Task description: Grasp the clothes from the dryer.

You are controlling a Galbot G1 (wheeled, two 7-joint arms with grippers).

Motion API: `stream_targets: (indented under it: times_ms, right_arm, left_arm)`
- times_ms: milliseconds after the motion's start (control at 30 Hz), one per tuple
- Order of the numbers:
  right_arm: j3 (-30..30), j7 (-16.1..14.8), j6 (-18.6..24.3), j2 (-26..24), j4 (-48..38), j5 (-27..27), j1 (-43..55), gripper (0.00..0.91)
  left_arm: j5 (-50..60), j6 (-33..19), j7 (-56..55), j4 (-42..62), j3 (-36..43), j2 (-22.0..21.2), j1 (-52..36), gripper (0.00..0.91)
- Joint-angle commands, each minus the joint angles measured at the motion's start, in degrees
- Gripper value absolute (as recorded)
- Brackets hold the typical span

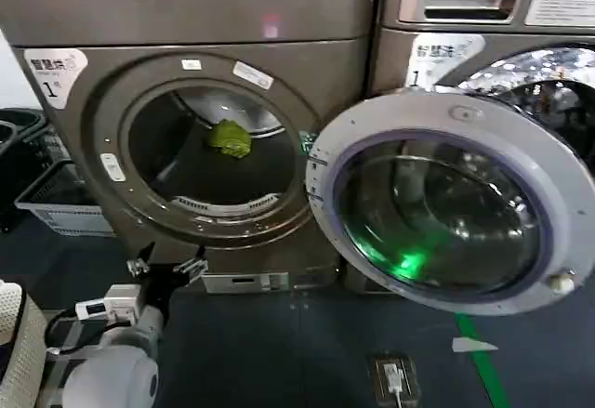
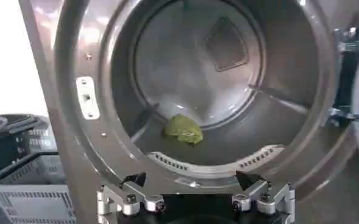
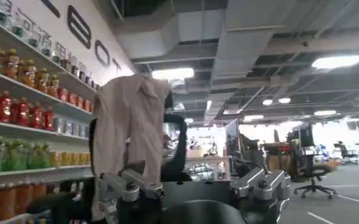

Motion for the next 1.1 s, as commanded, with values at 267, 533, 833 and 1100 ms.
stream_targets:
  times_ms: [267,533,833,1100]
  right_arm:
    - [0.52,0.08,0.03,0.16,-0.11,0.05,-0.17,0.907]
    - [0.72,0.07,0.2,0.85,-0.22,0.12,-0.43,0.907]
    - [0.42,0.05,0.35,1.39,-0.2,0.12,-0.26,0.907]
    - [0.39,0.0,0.4,1.39,-0.35,0.02,-0.24,0.907]
  left_arm:
    - [-0.06,2.81,0.29,0.4,-0.02,-0.01,-0.11,0.907]
    - [0.82,2.81,0.34,0.68,0.44,-0.04,-0.03,0.907]
    - [0.88,2.81,0.34,0.55,0.41,-0.08,0.05,0.907]
    - [0.74,2.81,0.47,0.83,0.34,-0.01,-0.07,0.907]
